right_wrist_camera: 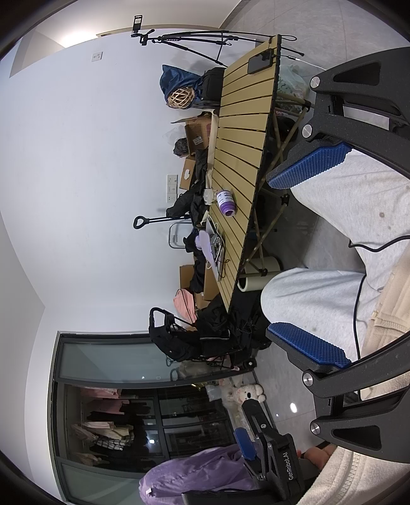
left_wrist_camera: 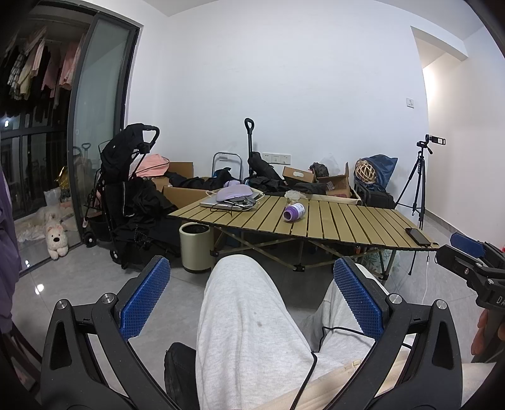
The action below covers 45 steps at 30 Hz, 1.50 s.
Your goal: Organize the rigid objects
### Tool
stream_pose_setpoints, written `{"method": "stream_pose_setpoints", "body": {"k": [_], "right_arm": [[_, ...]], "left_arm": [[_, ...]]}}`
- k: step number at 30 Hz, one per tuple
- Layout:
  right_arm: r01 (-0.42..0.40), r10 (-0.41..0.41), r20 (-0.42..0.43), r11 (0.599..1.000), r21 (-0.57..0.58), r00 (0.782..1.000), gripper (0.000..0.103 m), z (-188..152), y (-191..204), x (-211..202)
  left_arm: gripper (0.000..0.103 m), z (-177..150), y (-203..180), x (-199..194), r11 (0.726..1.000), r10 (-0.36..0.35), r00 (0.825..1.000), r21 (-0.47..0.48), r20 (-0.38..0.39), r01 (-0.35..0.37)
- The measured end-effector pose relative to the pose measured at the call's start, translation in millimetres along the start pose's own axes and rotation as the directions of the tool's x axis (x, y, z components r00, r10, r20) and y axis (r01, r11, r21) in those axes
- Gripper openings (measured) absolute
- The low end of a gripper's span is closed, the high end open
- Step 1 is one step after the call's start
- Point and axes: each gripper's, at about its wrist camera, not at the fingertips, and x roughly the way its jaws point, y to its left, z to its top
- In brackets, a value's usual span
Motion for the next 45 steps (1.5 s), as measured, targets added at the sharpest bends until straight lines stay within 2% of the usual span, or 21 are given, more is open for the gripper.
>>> {"method": "stream_pose_setpoints", "body": {"k": [34, 41, 45], "right_arm": [[0.004, -0.004, -0.002, 1.0, 0.023, 1.0, 0.091, -3, -4, -2], [-0.011, 0.011, -0.024, 0.999, 0.03, 1.0, 0.091, -3, -5, 4], [-0.042, 0.043, -0.072, 0.999, 0.019, 0.996, 0.091, 6, -6, 26]], "left_arm": [[0.103, -3, 6, 2, 1.0, -0.003, 1.0, -0.008, -0.006, 0.003], [0.103, -3, 13, 17, 0.999, -0.014, 0.998, -0.031, -0.055, 0.012], [0.103, 10, 17, 39, 0.999, -0.011, 1.0, -0.042, -0.028, 0.01]]}}
